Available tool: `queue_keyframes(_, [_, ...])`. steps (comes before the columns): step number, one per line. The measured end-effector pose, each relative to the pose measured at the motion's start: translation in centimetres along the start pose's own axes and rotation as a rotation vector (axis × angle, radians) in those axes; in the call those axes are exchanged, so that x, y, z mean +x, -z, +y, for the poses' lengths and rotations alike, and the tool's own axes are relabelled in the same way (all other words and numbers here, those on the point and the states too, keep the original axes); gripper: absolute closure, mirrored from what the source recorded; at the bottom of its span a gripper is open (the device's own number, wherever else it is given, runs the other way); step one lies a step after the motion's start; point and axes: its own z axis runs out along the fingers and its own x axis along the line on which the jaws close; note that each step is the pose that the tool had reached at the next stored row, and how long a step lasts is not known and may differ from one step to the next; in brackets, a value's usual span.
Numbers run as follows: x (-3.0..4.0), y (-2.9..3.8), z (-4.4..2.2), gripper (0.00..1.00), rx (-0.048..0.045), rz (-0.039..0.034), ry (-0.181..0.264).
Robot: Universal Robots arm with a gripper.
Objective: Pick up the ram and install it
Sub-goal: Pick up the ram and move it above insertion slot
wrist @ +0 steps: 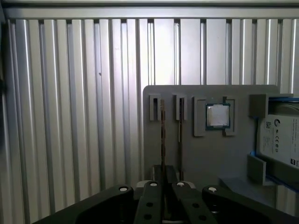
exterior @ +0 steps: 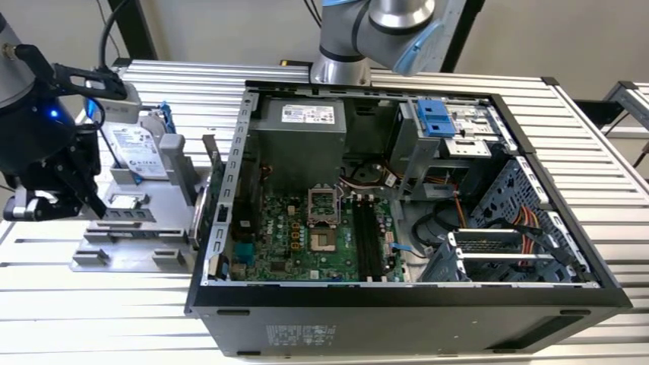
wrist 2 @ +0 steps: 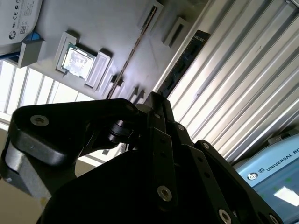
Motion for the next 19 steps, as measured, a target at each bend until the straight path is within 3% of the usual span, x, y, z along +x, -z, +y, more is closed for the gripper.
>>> queue_keyframes(19, [-0.04,1.35,-0.02,1.0,0.0,0.0,0.0])
